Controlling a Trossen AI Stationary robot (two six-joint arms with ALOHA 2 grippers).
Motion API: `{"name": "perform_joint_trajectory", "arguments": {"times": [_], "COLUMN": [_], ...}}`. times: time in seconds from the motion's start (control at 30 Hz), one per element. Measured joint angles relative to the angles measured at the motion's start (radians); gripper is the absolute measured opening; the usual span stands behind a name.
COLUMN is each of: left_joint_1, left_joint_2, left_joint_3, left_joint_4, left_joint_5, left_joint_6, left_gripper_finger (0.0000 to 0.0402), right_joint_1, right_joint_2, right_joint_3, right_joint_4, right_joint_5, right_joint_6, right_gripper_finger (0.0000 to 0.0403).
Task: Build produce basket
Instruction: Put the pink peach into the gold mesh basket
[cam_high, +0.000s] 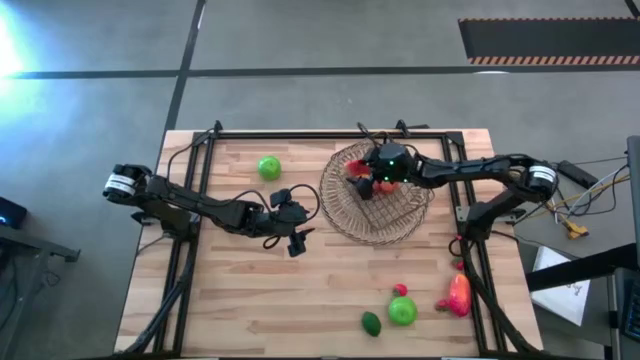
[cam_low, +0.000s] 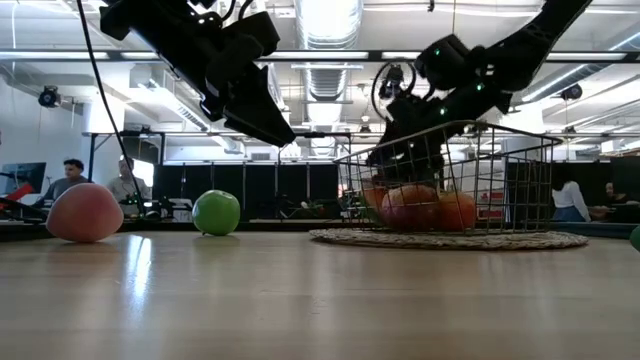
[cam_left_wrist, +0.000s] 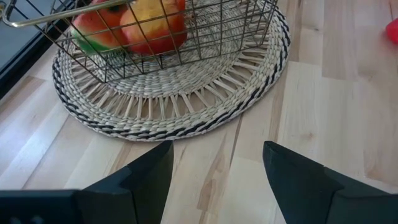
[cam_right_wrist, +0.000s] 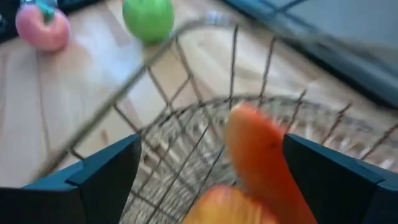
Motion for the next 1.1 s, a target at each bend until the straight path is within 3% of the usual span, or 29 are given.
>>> {"name": "perform_joint_trajectory", "arguments": {"times": [0.13, 0.27, 0.47, 0.6, 0.87, 1.1], "left_joint_1": [0.0, 0.0, 0.0, 0.0, 0.0, 0.0], "left_joint_2": [0.0, 0.0, 0.0, 0.0, 0.0, 0.0], "left_joint_3": [0.0, 0.0, 0.0, 0.0, 0.0, 0.0], "left_joint_4": [0.0, 0.0, 0.0, 0.0, 0.0, 0.001], "left_joint_5": [0.0, 0.001, 0.001, 0.001, 0.001, 0.0], "left_joint_6": [0.0, -0.001, -0.001, -0.001, -0.001, -0.001], "left_gripper_finger": [0.0231, 0.0231, 0.0231, 0.0231, 0.0231, 0.0231], "right_joint_1": [0.016, 0.092, 0.319, 0.522, 0.958, 1.151], "right_joint_2": [-0.094, -0.222, -0.411, -0.486, -0.434, -0.355], "right_joint_3": [0.009, 0.009, 0.009, 0.009, 0.009, 0.089], "right_joint_4": [-0.039, -0.146, -0.371, -0.517, -0.626, -0.779], "right_joint_5": [0.023, 0.146, 0.357, 0.397, 0.525, 0.527], "right_joint_6": [-0.031, -0.078, -0.095, -0.016, 0.228, 0.556], "right_gripper_finger": [0.0381, 0.0381, 0.0381, 0.0381, 0.0381, 0.0381]}}
